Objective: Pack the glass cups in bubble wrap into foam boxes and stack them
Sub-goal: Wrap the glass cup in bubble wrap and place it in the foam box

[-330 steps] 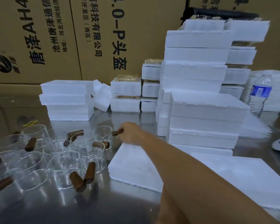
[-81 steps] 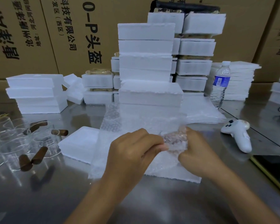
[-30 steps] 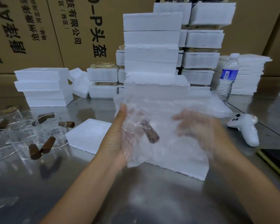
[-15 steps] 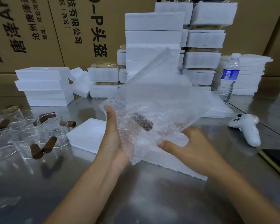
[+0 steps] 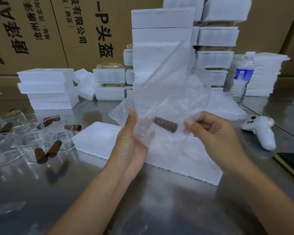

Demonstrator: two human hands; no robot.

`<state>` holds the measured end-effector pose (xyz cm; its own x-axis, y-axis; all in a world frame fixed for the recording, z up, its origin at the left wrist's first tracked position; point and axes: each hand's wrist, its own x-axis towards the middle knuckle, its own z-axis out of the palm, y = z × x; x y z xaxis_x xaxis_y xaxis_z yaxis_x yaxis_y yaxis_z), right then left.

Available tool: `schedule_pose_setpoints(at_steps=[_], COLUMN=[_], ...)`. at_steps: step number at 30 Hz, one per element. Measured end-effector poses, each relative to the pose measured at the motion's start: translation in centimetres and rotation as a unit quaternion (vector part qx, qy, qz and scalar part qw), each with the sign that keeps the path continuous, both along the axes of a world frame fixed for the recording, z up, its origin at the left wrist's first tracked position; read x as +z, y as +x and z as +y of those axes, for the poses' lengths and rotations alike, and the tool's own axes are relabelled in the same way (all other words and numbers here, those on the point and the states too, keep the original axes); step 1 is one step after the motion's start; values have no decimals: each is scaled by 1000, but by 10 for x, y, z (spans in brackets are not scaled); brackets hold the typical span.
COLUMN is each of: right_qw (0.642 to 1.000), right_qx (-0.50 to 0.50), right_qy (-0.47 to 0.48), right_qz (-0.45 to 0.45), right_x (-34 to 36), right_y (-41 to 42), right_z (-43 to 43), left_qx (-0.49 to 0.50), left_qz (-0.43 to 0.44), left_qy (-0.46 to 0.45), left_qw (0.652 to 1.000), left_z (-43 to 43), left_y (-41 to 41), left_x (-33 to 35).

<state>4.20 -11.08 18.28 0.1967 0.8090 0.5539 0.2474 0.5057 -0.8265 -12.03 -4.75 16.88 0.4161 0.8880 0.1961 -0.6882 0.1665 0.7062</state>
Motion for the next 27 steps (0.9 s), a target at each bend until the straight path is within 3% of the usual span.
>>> schedule_pose_setpoints(at_steps=[4,10,16,21,27], right_qw=[998,991,987,986,992], right_qx=[-42,-99,-110,-99,-98], right_qy=[11,11,8,-6,-8], right_qz=[53,91,117,132,85], right_x=[2,7,9,10,9], right_y=[2,3,3,2,1], right_z=[0,-2,-5,-6,-9], left_qx=[15,12,29,61,91], left_qz=[21,146,267,316,387], left_qy=[31,127,208,287,368], left_qw=[999,981,940,902,840], left_z=[-3,-7,-11,-16,-23], left_y=[2,6,5,-2,-1], left_x=[0,-7,-7,-3,-2])
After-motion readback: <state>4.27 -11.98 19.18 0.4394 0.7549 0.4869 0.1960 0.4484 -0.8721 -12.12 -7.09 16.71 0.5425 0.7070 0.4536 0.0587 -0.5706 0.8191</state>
